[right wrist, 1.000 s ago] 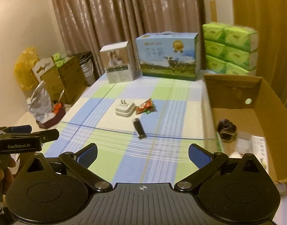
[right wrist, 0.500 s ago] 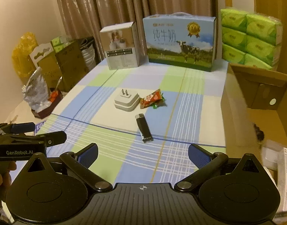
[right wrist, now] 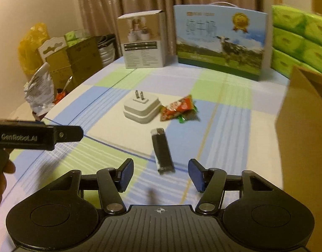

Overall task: Organize objects
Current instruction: 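Grasp the black lighter upright with the right gripper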

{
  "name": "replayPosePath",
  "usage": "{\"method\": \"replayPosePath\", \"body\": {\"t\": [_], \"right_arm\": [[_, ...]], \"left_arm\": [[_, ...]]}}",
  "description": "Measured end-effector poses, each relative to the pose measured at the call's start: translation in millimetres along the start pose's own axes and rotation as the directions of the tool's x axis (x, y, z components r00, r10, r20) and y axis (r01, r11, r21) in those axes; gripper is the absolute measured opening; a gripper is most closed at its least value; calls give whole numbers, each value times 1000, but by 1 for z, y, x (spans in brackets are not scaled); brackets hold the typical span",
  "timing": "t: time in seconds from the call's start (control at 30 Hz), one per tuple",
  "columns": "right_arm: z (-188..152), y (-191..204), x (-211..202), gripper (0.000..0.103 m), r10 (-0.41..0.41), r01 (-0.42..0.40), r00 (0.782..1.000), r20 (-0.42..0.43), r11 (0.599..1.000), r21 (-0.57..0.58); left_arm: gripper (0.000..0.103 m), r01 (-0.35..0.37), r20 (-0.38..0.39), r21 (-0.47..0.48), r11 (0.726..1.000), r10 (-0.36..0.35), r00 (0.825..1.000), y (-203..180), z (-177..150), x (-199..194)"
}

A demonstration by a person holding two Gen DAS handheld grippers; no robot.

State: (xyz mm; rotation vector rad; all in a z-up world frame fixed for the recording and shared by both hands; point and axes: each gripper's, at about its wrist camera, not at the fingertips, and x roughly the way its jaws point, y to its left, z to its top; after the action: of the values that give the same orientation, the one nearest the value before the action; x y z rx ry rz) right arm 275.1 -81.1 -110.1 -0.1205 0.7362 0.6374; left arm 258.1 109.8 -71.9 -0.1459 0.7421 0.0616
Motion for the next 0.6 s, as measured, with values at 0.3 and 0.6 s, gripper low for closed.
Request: {"method": "replayPosePath", "body": {"t": [0.3,0.6], "right_arm": [[4,1,46,38,-3,4,1000,17,997,-73],[4,-2,61,19,-47,46,999,-7,996,-74]], "left_arm": [[99,-38,10,42,998,38,999,10,14,44],[99,-11,6,80,997,10,1000,4,15,55]]}}
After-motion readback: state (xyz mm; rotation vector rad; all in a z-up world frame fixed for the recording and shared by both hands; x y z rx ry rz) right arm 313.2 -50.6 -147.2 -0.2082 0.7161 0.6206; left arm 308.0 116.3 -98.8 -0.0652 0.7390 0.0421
